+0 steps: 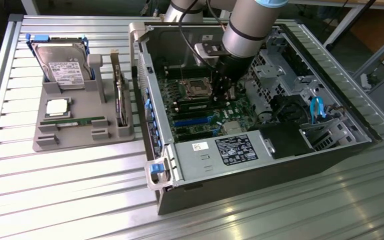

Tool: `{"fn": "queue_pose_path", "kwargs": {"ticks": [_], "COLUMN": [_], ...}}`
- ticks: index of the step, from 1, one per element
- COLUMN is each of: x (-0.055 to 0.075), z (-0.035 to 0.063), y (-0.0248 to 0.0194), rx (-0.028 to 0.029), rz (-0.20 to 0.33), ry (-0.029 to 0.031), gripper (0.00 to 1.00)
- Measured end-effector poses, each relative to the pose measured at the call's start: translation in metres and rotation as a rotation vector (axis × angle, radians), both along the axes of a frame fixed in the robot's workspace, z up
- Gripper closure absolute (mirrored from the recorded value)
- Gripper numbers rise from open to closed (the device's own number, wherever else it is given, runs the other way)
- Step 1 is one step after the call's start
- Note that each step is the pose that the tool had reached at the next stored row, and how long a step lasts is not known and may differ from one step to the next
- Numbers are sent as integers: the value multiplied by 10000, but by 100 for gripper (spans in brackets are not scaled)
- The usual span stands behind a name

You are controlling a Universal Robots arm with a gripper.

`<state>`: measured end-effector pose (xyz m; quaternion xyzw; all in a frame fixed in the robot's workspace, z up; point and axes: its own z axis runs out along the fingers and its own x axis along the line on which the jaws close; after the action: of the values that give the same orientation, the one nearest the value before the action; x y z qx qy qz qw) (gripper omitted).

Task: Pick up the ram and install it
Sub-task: 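Insert the ram into the slot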

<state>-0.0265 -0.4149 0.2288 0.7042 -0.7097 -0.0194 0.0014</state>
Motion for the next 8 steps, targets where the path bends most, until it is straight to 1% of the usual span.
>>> {"fn": "queue_pose_path", "kwargs": {"ticks": [3,8], "x": [0,3], "z": [13,107], "y": [1,9], "rx": [4,-3], "rz": [0,1], "ry": [-2,1], "gripper": [89,89]}}
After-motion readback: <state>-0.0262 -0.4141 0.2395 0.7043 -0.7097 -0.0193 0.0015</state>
